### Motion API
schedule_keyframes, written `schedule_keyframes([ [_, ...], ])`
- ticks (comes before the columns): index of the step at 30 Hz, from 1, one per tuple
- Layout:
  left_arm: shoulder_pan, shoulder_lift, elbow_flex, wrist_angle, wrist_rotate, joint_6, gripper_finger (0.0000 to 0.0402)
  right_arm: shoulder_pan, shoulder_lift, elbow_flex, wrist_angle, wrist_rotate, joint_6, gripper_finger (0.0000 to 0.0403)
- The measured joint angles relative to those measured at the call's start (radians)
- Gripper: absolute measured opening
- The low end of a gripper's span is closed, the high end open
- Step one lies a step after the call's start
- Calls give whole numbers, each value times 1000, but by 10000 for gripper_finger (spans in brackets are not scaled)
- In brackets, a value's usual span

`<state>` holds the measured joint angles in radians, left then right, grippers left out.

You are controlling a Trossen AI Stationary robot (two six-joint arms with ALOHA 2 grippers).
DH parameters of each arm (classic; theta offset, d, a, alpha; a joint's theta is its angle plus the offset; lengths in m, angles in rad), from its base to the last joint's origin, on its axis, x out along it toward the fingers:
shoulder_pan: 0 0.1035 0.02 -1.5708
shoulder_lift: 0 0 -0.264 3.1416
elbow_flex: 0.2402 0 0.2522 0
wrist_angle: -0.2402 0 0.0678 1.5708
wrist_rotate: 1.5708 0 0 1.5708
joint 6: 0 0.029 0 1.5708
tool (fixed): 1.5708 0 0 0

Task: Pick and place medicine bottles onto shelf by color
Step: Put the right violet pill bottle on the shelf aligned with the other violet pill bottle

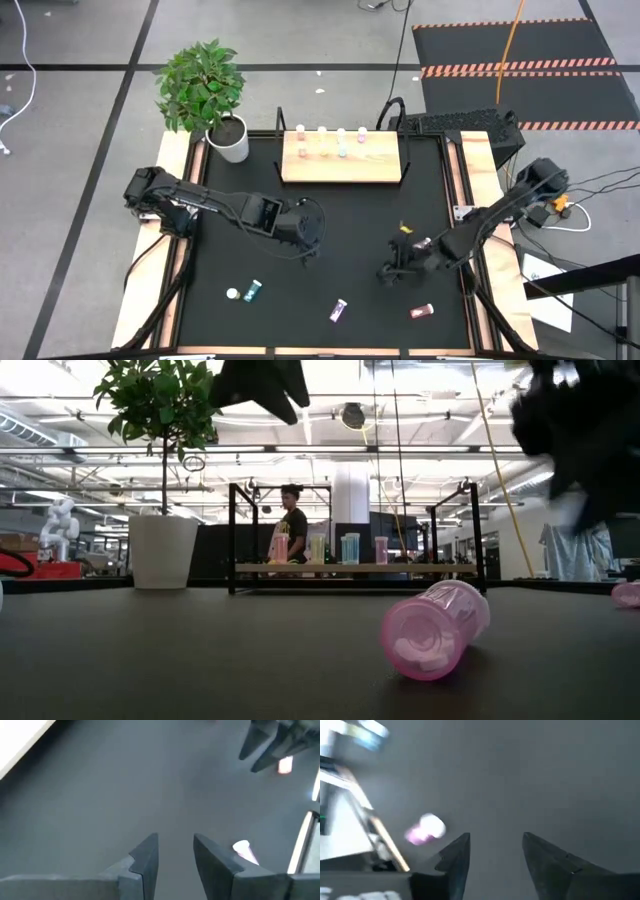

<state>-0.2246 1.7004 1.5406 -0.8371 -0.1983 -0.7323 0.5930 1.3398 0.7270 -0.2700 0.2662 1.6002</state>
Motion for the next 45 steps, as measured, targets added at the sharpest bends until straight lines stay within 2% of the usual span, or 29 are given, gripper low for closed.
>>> schedule_keyframes([
  [3, 29, 0, 0, -2, 64, 43, 122, 3, 63, 14, -50, -91, 113, 162],
  [8, 37, 0, 0, -17, 146, 91, 122, 19, 75, 33, -189, -136, 307, 159],
  [16, -36, 0, 0, -34, 147, 180, 122, -9, 16, 33, -512, -132, 655, 181],
  [22, -58, 0, 0, -34, 146, 286, 122, -121, 8, 33, -618, -133, 666, 216],
  [26, -62, 0, 0, -34, 147, 294, 122, -201, 8, 33, -665, -141, 665, 237],
  [29, -70, 0, 0, -37, 146, 295, 122, -238, 8, 33, -669, -187, 664, 243],
  [33, -93, 0, 0, -70, 147, 300, 122, -247, 8, 33, -674, -245, 666, 241],
  [40, -118, 0, 0, -89, 114, 344, 122, -282, 9, -22, -689, -247, 675, 226],
  [45, -117, 0, 0, -108, 111, 384, 122, -305, 5, -106, -549, -272, 682, 211],
])
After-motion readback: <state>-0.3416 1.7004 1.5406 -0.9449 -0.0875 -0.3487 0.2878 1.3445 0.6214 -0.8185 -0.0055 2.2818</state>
